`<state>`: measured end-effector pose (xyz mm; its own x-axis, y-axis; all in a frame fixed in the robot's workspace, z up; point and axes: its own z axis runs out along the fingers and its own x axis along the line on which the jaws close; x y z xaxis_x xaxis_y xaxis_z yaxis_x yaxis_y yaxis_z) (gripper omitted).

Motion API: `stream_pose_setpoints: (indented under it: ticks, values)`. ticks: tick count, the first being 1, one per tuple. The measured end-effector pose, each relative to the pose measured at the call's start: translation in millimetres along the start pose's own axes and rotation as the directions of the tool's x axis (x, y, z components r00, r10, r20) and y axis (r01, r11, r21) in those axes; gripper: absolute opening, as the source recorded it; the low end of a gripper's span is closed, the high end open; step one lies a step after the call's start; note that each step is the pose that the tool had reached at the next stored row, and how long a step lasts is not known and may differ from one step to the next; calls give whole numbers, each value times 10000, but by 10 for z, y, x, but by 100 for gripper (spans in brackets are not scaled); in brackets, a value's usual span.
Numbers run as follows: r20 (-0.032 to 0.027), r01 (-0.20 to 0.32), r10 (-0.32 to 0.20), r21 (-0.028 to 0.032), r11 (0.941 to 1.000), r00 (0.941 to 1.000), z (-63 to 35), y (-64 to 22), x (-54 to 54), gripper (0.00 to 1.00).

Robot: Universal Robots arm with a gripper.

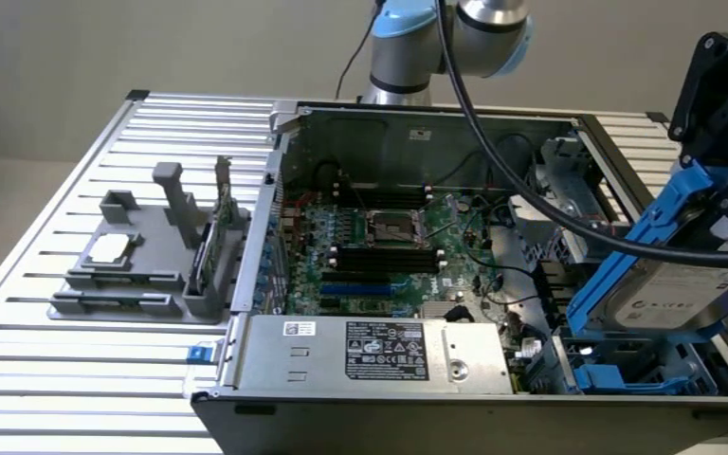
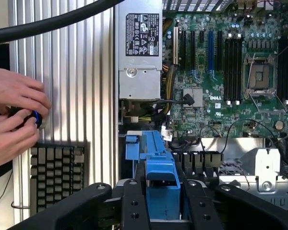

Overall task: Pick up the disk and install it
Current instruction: 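Pick up the disk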

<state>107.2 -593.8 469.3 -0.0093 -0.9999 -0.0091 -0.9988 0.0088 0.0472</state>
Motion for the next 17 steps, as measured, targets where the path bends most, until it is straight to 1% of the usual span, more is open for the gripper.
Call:
stream_pose_setpoints:
  ticks: [5, 8, 13, 17]
  values:
    - [-8, 177, -177, 105, 9998, 9998, 59, -14, 1, 33]
    - [-15, 329, -329, 139, 9994, 9995, 98, -27, 1, 33]
    - [-21, 456, -456, 152, 9988, 9990, 159, -56, 1, 33]
    - [-23, 457, -457, 149, 9988, 9990, 167, -63, 2, 33]
